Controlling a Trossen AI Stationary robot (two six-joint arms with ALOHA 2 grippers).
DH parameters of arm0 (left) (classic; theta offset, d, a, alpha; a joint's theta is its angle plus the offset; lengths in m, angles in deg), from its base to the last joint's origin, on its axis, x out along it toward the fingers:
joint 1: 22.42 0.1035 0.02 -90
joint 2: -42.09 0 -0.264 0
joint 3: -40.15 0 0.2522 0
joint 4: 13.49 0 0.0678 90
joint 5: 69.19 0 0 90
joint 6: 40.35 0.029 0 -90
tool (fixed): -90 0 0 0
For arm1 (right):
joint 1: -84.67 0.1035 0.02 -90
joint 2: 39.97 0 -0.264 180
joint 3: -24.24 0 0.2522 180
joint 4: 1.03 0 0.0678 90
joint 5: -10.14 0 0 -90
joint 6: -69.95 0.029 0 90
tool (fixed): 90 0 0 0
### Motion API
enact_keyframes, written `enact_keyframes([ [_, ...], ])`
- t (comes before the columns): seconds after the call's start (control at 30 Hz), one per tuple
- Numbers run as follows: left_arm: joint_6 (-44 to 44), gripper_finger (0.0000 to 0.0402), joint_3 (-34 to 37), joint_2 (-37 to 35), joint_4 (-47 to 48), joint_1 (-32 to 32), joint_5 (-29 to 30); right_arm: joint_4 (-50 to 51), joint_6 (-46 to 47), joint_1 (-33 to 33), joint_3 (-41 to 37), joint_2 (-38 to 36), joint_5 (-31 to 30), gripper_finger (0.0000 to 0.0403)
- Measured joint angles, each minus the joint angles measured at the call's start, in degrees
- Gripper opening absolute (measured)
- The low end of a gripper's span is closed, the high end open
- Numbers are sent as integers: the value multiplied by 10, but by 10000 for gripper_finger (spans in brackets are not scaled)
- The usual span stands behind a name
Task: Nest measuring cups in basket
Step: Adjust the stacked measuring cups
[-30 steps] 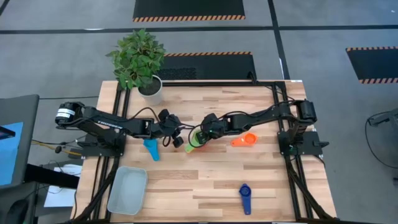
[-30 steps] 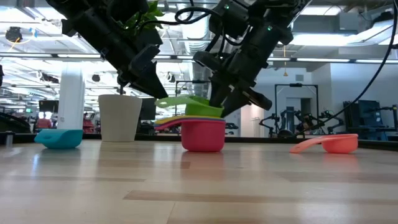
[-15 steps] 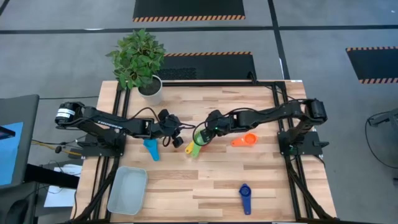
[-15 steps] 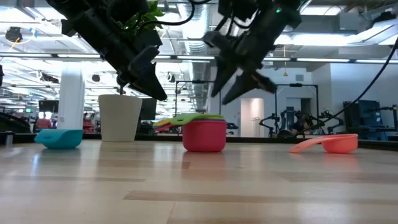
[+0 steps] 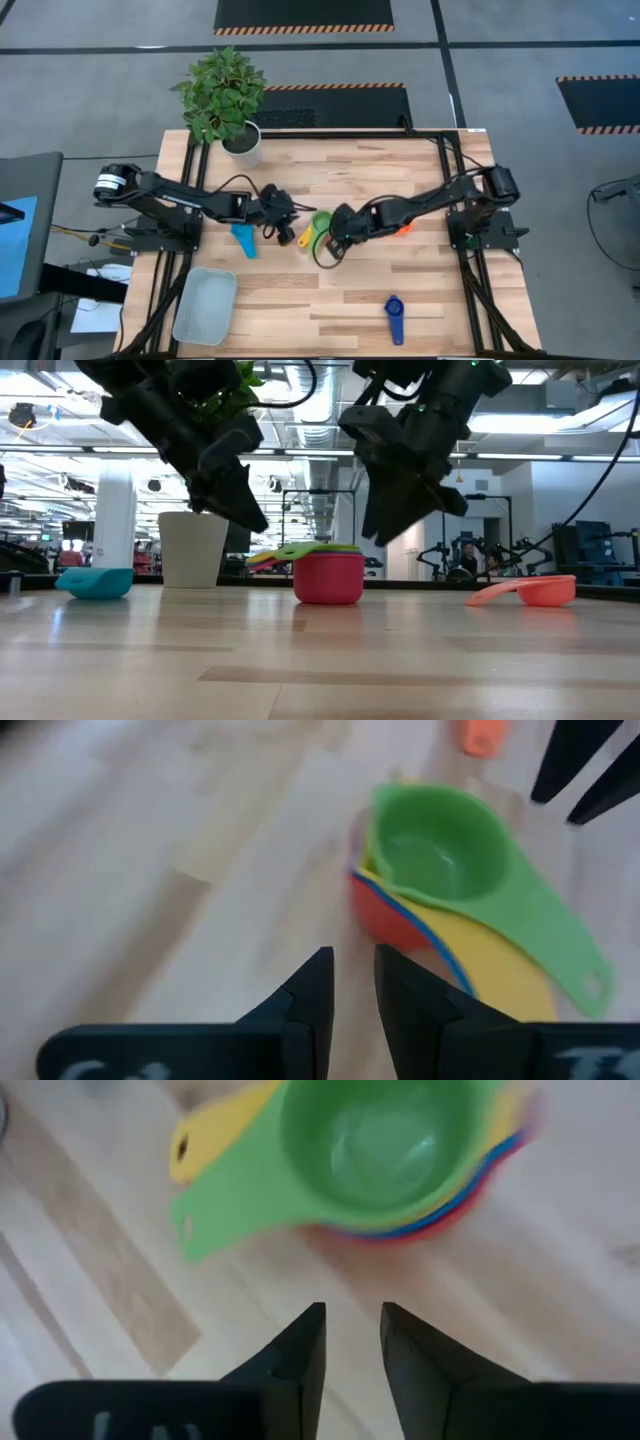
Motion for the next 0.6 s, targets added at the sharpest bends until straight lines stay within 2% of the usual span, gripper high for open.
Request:
enact_keyframes([
  [0.3, -3, 63, -13, 73, -71, 0, -104, -87, 9, -2, 0, 64, 14, 108],
  [0.6, 2, 63, -26, 72, -73, 0, -118, -180, -22, -13, 1, 67, 30, 108],
])
